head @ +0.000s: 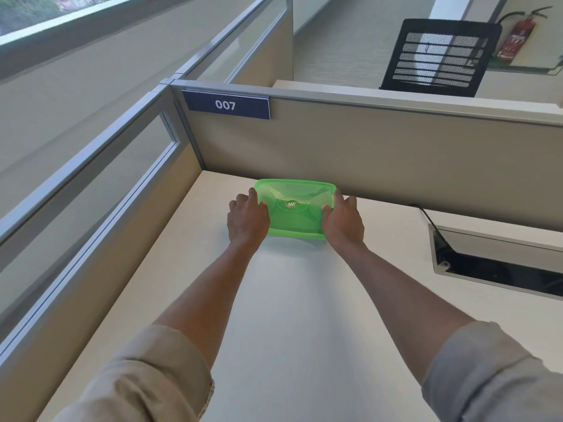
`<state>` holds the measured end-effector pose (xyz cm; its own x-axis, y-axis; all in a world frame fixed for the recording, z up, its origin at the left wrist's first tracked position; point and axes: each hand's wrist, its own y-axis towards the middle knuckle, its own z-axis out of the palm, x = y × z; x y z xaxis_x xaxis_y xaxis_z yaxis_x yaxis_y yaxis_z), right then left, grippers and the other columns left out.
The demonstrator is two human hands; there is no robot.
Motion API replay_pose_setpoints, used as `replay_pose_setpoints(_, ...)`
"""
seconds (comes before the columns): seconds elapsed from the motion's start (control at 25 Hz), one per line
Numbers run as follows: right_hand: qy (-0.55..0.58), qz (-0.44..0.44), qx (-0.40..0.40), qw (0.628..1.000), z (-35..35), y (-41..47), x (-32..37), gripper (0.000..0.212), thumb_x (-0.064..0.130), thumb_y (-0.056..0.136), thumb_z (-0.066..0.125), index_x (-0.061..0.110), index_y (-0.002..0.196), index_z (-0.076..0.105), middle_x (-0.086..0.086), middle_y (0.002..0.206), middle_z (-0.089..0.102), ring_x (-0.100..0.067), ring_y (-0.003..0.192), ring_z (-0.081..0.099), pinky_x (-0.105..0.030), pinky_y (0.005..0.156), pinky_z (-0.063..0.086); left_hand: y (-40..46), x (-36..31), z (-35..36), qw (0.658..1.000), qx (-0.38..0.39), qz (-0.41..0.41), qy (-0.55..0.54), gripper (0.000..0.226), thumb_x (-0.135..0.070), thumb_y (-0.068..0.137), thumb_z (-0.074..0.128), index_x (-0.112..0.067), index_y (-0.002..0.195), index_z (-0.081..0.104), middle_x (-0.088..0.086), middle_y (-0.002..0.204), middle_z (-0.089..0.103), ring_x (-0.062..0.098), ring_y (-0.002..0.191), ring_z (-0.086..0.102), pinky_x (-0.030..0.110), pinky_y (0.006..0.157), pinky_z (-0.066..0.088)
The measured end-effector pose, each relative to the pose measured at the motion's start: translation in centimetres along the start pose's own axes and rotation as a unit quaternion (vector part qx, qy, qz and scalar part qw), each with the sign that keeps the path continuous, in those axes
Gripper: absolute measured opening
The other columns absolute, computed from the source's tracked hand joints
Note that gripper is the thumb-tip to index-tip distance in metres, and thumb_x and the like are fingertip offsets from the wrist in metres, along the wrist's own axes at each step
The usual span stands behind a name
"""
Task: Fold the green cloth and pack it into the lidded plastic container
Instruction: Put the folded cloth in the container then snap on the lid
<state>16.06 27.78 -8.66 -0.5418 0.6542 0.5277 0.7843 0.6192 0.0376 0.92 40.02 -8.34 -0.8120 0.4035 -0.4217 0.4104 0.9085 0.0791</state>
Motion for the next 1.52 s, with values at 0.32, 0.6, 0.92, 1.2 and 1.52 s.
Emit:
replay_pose_setpoints(0.32, -0.057, 0.005, 0.027, 0.998, 0.5, -0.3, 0.3, 0.054, 0.033, 0.102, 0.031, 0.010, 0.150, 0.020, -0.020, 0.122, 0.053, -0.042, 0.105, 0.057, -0.042, 0.076, 0.043, 0.2, -0.1, 0.4, 1.000, 0.019, 0.005, 0.014, 0.051, -0.030, 0.103, 0.029, -0.018, 0.151, 0.022, 0.022, 0.123, 0.052, 0.041, 0.107, 0.053, 0.044, 0.075, 0.042)
replay_pose_setpoints(0.6, -0.084, 0.001, 0.029, 0.996, 0.4, -0.8, 0.3, 0.056, 0.036, 0.103, 0.028, 0.012, 0.151, 0.016, -0.019, 0.116, 0.057, -0.040, 0.101, 0.059, -0.040, 0.070, 0.037, -0.8, 0.1, 0.3, 0.999, 0.044, -0.005, 0.029, 0.054, -0.034, 0.102, 0.023, -0.027, 0.154, 0.008, 0.022, 0.115, 0.053, 0.042, 0.092, 0.060, 0.041, 0.069, 0.038)
replay_pose_setpoints(0.92, -0.109, -0.009, 0.047, 0.993, 0.2, -0.5, 0.5, 0.057, 0.034, 0.103, 0.027, 0.011, 0.152, 0.011, -0.019, 0.107, 0.065, -0.039, 0.099, 0.061, -0.038, 0.069, 0.036, 0.2, 0.5, -0.4, 0.990, 0.060, 0.023, 0.122, 0.060, -0.033, 0.099, 0.026, -0.022, 0.155, 0.008, 0.016, 0.094, 0.068, 0.032, 0.070, 0.054, 0.036, 0.063, 0.039)
replay_pose_setpoints(1.2, -0.127, -0.014, 0.062, 0.990, -0.1, 0.0, 0.5, 0.057, 0.031, 0.102, 0.028, 0.009, 0.152, 0.012, -0.018, 0.109, 0.066, -0.039, 0.101, 0.060, -0.038, 0.071, 0.036, 0.8, 0.5, -0.8, 0.981, 0.068, 0.054, 0.175, 0.061, -0.035, 0.099, 0.028, -0.017, 0.155, 0.012, 0.017, 0.099, 0.069, 0.035, 0.086, 0.064, 0.036, 0.066, 0.038)
replay_pose_setpoints(1.52, -0.121, -0.014, 0.067, 0.990, -0.3, 0.0, 0.4, 0.057, 0.030, 0.102, 0.029, 0.009, 0.152, 0.012, -0.019, 0.110, 0.065, -0.039, 0.103, 0.059, -0.038, 0.072, 0.037, 0.9, 1.6, -0.8, 0.986, 0.080, 0.061, 0.129, 0.061, -0.040, 0.099, 0.029, -0.024, 0.155, 0.008, 0.021, 0.096, 0.067, 0.037, 0.085, 0.064, 0.037, 0.065, 0.041)
